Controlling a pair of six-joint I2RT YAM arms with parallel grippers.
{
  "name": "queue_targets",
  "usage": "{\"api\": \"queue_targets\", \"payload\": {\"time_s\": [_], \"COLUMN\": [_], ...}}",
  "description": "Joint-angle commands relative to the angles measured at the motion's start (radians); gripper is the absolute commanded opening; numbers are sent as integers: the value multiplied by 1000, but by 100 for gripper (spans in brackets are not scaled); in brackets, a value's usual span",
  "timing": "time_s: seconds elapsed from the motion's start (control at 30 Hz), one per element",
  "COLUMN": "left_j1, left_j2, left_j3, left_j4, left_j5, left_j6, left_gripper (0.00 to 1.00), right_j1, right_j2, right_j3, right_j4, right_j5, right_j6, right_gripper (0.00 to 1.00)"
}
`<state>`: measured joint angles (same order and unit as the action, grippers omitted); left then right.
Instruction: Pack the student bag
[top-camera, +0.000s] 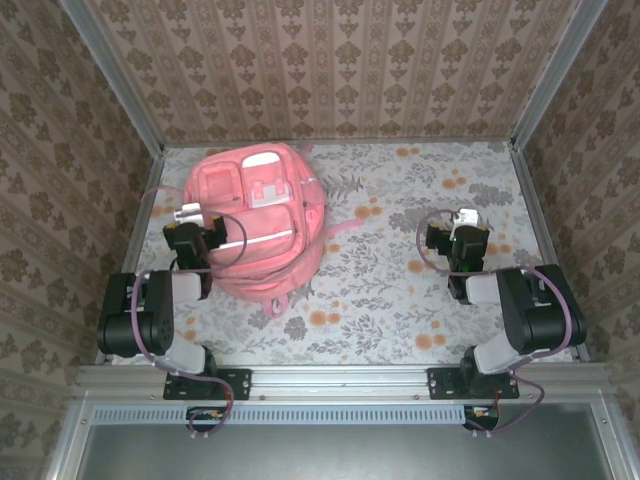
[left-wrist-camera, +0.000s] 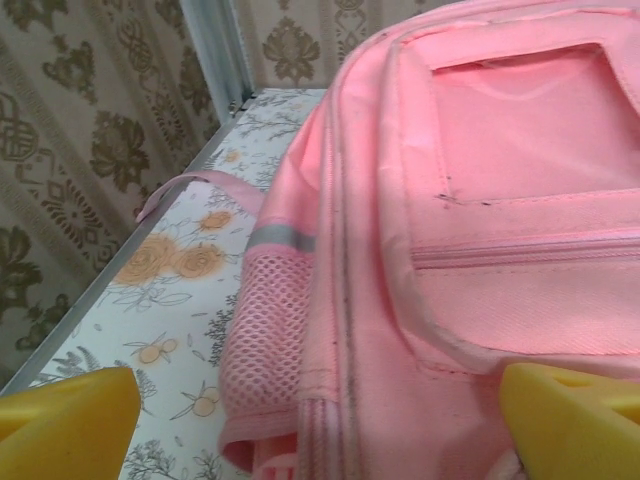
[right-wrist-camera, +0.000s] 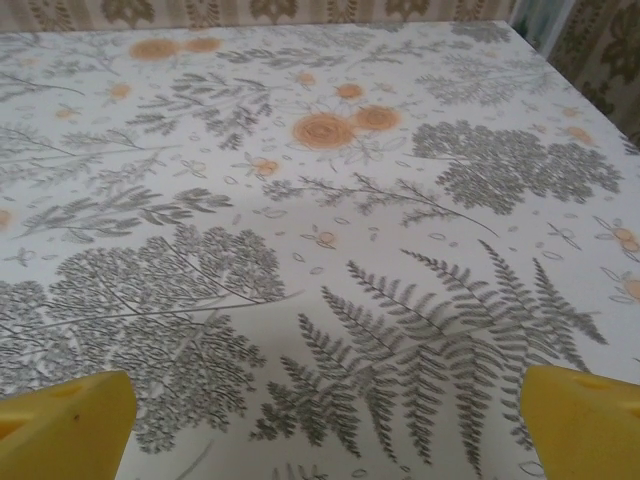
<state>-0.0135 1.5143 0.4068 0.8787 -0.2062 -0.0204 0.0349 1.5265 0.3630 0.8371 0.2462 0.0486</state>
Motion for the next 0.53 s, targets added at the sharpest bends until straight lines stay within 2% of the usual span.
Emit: {"api": "queue_targets", "payload": {"time_s": [0.0,0.5], "left_j1": [-23,-29], "left_j2": [22,20], "left_j3": [-13,-12], "left_j4": [-3,-6], "left_j5": [67,64], "left_j6": [48,53], "left_gripper": [100,100], "right_j1": [0,0], "right_j2": [7,3], "right_j3": [27,27], "right_j4": [58,51], "right_j5": [-52,-53], "right_j6": [10,10], "right_gripper": [100,100]}}
